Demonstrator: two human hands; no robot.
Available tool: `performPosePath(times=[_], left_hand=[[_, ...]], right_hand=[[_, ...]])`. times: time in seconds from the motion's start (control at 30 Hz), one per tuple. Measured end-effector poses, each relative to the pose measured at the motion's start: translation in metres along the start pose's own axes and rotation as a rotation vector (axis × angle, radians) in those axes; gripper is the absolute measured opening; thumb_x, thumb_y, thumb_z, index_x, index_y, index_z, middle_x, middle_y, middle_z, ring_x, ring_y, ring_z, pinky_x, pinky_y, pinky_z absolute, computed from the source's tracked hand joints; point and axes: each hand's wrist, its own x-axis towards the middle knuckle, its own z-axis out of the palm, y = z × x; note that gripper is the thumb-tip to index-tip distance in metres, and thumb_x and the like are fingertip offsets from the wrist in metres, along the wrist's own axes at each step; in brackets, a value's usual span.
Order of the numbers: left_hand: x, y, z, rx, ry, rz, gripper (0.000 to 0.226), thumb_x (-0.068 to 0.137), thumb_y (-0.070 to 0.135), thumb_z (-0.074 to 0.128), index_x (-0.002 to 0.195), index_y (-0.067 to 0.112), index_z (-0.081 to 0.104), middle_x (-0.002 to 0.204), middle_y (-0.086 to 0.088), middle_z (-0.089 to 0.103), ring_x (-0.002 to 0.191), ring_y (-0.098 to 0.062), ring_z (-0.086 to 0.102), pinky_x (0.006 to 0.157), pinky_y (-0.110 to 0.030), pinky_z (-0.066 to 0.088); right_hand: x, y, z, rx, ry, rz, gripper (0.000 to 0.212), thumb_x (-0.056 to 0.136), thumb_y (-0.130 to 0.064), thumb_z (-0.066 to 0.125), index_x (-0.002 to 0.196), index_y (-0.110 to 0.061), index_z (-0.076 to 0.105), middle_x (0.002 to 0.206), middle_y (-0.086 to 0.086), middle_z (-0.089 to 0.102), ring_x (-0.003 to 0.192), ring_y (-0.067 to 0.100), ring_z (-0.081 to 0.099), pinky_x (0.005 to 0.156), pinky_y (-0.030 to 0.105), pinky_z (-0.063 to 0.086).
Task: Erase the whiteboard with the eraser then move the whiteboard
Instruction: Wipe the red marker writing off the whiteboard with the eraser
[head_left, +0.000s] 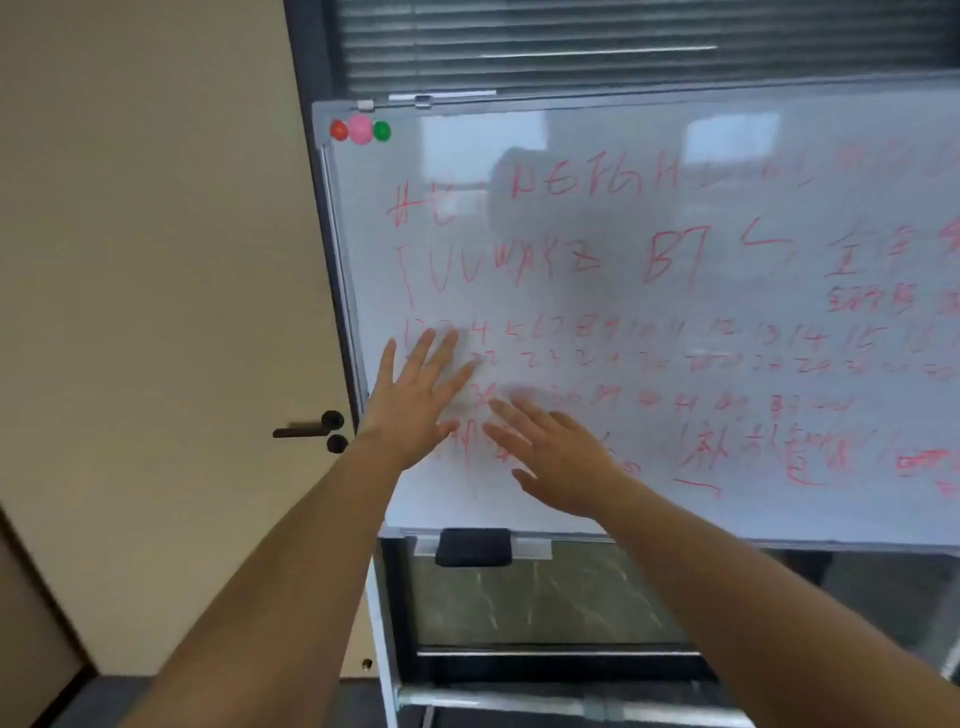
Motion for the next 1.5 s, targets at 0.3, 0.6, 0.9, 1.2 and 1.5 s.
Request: performPosePath(times=[0.3, 0.6, 0.9, 1.2, 1.5], left_hand=[[0.027, -0.042, 0.042, -0.055, 0.167, 0.094, 0.069, 0.103, 0.051, 0.018, 0.147, 0.029, -0.030, 0.145, -0.005, -0.047, 0.138, -0.025, -0.035, 0.116, -0.052, -0.011], [0.028, -0.030, 0.057, -0.074, 0.222, 0.199, 0.070, 0.103, 0.049, 0.025, 0.153, 0.028, -0.019, 0.158, -0.008, -0.028, 0.145, -0.029, -0.026, 0.119, -0.053, -0.009], [-0.030, 0.047, 0.166, -0.177, 0.329, 0.267, 0.089, 0.079, 0.055, 0.071, 0.149, 0.023, 0.027, 0.159, -0.009, 0.016, 0.147, -0.033, 0.014, 0.112, -0.057, 0.018], [-0.045, 0.071, 0.194, -0.201, 0.292, 0.198, 0.090, 0.079, 0.057, 0.070, 0.150, 0.021, 0.027, 0.159, -0.010, 0.018, 0.147, -0.032, 0.018, 0.111, -0.058, 0.021], [-0.006, 0.023, 0.152, -0.104, 0.372, 0.266, 0.077, 0.096, 0.049, 0.046, 0.157, 0.020, 0.009, 0.163, -0.014, 0.003, 0.150, -0.034, 0.007, 0.116, -0.058, 0.021]], right_hand=[[0.018, -0.040, 0.078, 0.126, -0.340, 0.065, 0.053, 0.101, -0.036, 0.042, 0.148, -0.017, 0.025, 0.149, 0.006, 0.035, 0.134, 0.025, 0.037, 0.110, 0.037, 0.034], [0.017, -0.065, 0.131, 0.161, -0.535, 0.145, 0.055, 0.097, -0.035, 0.051, 0.144, -0.015, 0.030, 0.142, 0.008, 0.040, 0.125, 0.027, 0.044, 0.100, 0.039, 0.039], [0.003, -0.073, 0.157, 0.134, -0.522, 0.196, 0.065, 0.094, -0.033, 0.055, 0.148, -0.014, 0.023, 0.152, 0.010, 0.026, 0.134, 0.032, 0.033, 0.107, 0.043, 0.033], [0.006, -0.067, 0.195, 0.133, -0.355, 0.242, 0.081, 0.017, -0.032, 0.096, 0.093, -0.015, 0.074, 0.081, 0.011, 0.069, 0.071, 0.028, 0.068, 0.050, 0.032, 0.054], [0.021, -0.050, 0.150, 0.259, 0.031, 0.000, 0.028, 0.071, -0.031, 0.043, 0.072, -0.018, 0.068, 0.062, -0.003, 0.063, 0.052, 0.017, 0.059, 0.051, 0.023, 0.046]])
